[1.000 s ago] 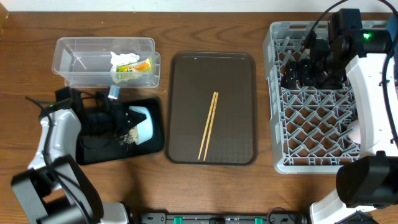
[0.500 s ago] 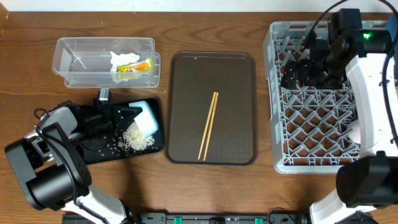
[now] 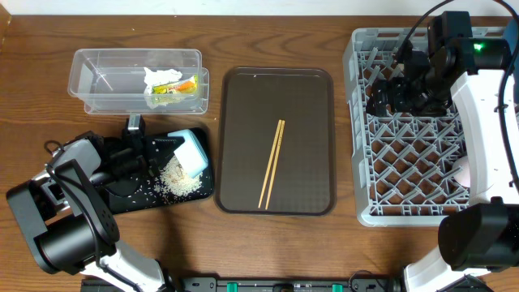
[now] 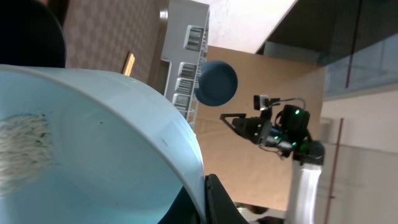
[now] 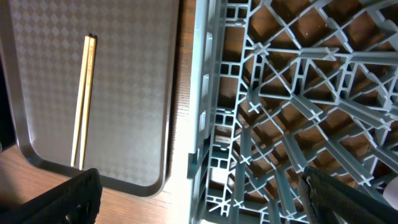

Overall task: Sort waste into correct bins and load items into the dishwasher rack
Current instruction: 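Carry the bowl left and tip the rice onto the black tray, then bring the emptied bowl back and set it on the brown tray, then reach the right gripper to the bowl and grasp its rim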

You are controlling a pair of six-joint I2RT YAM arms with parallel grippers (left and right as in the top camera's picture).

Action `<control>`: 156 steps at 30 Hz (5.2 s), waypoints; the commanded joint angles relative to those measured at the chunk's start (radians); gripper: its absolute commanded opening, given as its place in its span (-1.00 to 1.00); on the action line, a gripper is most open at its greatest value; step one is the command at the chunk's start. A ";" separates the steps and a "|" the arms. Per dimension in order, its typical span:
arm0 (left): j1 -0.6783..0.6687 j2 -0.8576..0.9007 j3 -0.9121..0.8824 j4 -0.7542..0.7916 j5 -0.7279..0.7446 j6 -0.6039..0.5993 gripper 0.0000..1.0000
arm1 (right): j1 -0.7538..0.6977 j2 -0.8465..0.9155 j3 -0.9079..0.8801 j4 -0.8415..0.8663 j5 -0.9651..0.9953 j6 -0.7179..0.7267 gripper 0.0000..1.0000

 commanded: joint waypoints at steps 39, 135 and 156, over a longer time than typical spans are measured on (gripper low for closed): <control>0.041 -0.015 -0.003 0.071 -0.022 -0.171 -0.88 | 0.008 0.000 -0.005 -0.003 0.000 -0.005 0.98; -0.679 -0.868 0.003 -0.127 -1.491 -0.449 0.29 | 0.400 0.000 -0.245 0.286 -0.079 0.147 0.68; -0.660 -0.866 0.003 -0.130 -1.491 -0.450 0.30 | 0.636 0.000 -0.613 0.721 0.213 0.505 -0.36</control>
